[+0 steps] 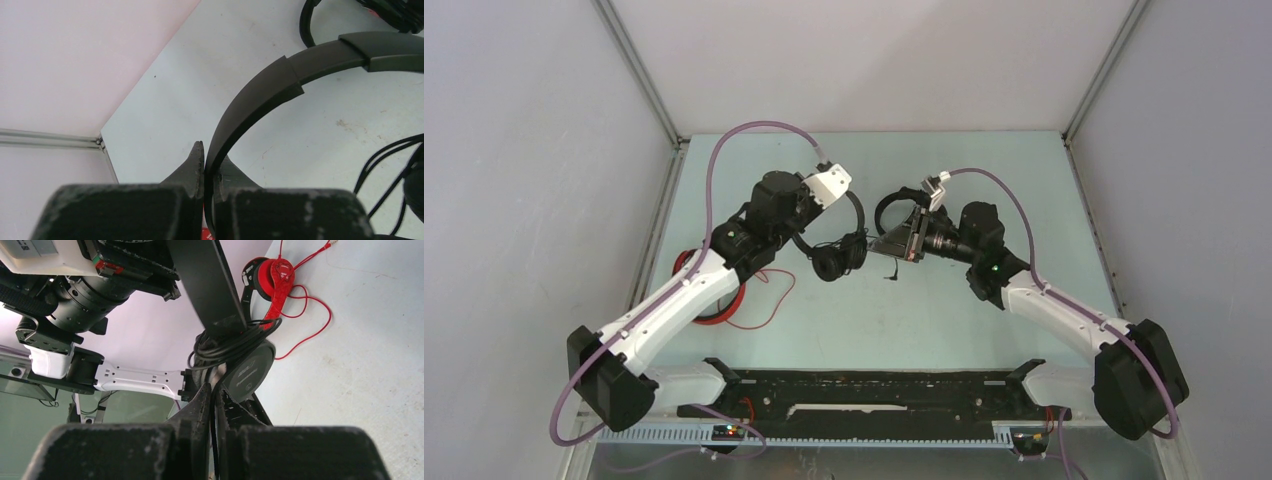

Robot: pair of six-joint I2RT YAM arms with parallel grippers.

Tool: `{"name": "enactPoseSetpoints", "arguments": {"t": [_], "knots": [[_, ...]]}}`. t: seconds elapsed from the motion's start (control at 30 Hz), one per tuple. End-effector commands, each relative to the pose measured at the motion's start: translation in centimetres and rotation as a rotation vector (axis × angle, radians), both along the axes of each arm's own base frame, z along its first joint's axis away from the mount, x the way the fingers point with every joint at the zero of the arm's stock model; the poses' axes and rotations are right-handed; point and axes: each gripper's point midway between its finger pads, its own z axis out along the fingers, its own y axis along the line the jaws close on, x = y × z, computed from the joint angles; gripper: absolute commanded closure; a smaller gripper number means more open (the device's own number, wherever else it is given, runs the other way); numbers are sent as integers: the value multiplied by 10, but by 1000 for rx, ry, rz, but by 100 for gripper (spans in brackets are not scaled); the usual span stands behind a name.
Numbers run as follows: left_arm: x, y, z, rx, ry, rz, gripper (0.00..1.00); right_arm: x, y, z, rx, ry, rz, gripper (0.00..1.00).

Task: Wrap the headphones
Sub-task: Wrap the headphones cable around the headphones.

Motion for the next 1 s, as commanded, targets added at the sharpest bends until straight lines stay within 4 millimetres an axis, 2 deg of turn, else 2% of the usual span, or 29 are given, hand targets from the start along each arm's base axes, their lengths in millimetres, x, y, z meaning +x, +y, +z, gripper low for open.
{"name": "enactPoseSetpoints", "arguments": {"t": [0.0, 0.03, 0.1, 0.3, 0.37, 0.4, 0.53, 0.67, 0.97], "knots": [[6, 9, 5, -10, -25, 79, 100, -4, 5, 42, 79, -94, 28, 87], [6, 10, 4, -9, -24, 83, 100, -4, 5, 41, 77, -93, 27, 88], [6, 10, 4, -12, -24, 88, 100, -4, 5, 40, 72, -95, 26, 100], [7, 11, 7, -33, -32, 103, 100, -4, 6, 42, 80, -100, 27, 100], [8, 11, 9, -52, -30, 119, 100, -3, 7, 44, 89, -97, 21, 90], [9, 11, 9, -64, -29, 131, 100, -2, 7, 46, 96, -96, 19, 88], [12, 12, 10, -153, -17, 209, 100, 1, 10, 61, 155, -96, -8, 99], [13, 6, 6, -277, 43, 278, 100, 7, 12, 73, 210, -107, -48, 99], [6, -18, 5, -538, 168, 316, 100, 32, 11, 75, 254, -78, -156, 97]]}}
